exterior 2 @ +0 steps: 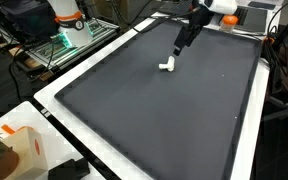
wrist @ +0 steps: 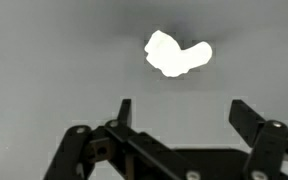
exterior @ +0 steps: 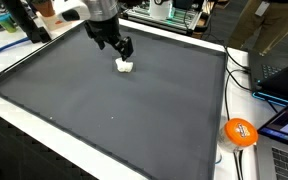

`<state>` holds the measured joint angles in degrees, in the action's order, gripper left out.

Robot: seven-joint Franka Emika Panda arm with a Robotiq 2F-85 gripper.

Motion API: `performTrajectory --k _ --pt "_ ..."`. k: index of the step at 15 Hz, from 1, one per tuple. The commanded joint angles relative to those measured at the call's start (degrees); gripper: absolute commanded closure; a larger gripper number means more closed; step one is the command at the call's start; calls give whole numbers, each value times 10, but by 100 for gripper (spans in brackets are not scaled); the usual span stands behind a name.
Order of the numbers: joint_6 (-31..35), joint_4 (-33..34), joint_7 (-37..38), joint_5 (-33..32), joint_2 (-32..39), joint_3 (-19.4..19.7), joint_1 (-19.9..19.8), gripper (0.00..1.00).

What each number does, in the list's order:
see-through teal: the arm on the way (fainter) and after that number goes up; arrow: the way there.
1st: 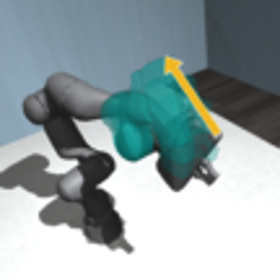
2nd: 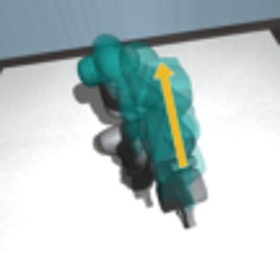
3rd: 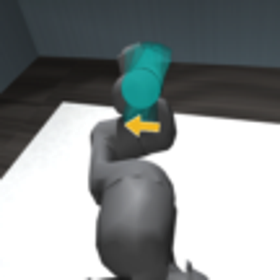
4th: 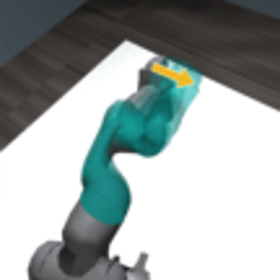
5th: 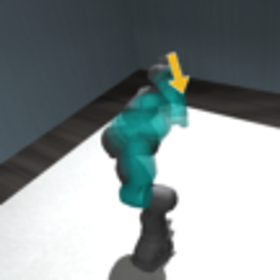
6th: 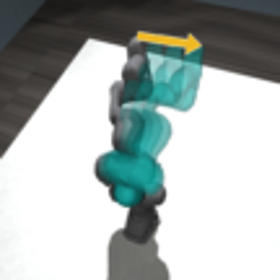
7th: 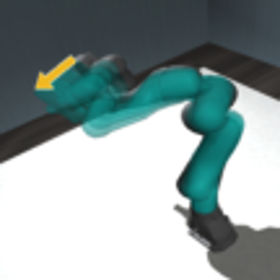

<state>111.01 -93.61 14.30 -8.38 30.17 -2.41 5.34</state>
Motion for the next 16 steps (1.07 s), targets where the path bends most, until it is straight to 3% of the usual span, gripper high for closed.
performTrajectory --k 1,5,16 --pt "-1 11 -3 8 9 10 8 0" --pt "-1 32 -4 12 25 10 8 0" --pt "-90 131 2 13 92 17 13 0"
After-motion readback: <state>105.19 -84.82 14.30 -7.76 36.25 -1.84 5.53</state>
